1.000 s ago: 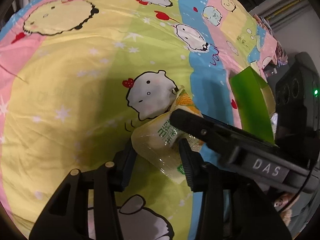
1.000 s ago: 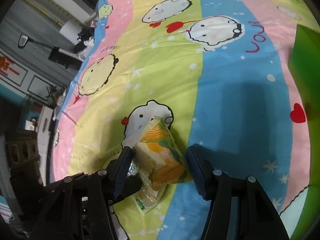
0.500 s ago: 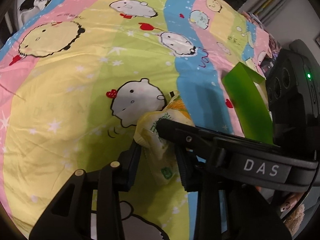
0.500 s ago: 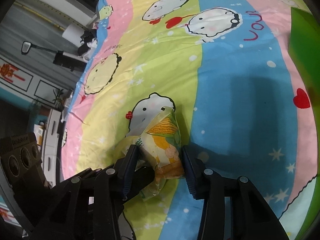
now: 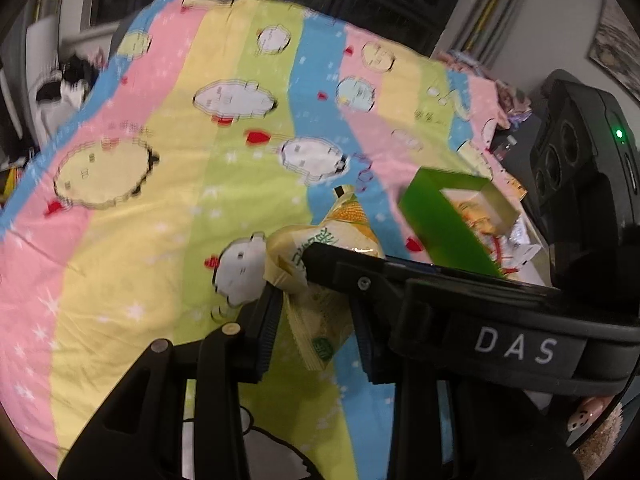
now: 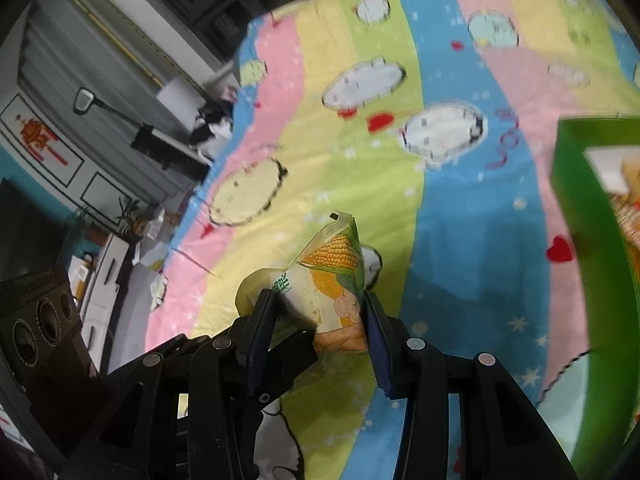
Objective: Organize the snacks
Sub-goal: 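Lift and carry the corn snack bag into the green box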
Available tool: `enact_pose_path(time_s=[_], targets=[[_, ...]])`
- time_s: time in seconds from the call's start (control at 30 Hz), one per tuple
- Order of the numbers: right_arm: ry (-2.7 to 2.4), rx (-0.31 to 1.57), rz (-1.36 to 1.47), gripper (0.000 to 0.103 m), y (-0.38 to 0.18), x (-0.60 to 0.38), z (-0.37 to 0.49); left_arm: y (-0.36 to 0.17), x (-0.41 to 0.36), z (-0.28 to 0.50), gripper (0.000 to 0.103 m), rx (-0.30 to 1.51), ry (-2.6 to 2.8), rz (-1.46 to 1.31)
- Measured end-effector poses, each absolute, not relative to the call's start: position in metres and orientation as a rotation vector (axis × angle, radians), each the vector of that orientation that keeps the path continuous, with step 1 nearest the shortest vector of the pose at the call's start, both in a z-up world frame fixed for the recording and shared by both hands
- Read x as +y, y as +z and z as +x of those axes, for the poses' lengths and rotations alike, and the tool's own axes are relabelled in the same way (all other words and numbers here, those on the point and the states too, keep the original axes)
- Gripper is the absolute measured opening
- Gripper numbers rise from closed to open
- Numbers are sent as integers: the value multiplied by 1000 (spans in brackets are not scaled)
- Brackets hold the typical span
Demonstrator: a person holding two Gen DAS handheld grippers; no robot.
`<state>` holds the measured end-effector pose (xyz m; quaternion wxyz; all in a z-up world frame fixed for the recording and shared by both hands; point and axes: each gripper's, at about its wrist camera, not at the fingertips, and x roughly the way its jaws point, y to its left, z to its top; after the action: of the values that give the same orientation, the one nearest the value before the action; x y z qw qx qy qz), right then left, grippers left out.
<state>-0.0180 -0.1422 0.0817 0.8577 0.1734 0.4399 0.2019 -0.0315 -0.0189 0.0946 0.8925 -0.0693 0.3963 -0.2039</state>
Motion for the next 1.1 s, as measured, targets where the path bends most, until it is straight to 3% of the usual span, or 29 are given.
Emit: enact_pose_path(time_s=[0.47,1.1], targets=[[299,729,374,46,150,-194,-66,151,-66,-55,32,670,-569,-89],[46,639,508,46,160,-322,-98,162,-207,-57,32,658,-780,2]])
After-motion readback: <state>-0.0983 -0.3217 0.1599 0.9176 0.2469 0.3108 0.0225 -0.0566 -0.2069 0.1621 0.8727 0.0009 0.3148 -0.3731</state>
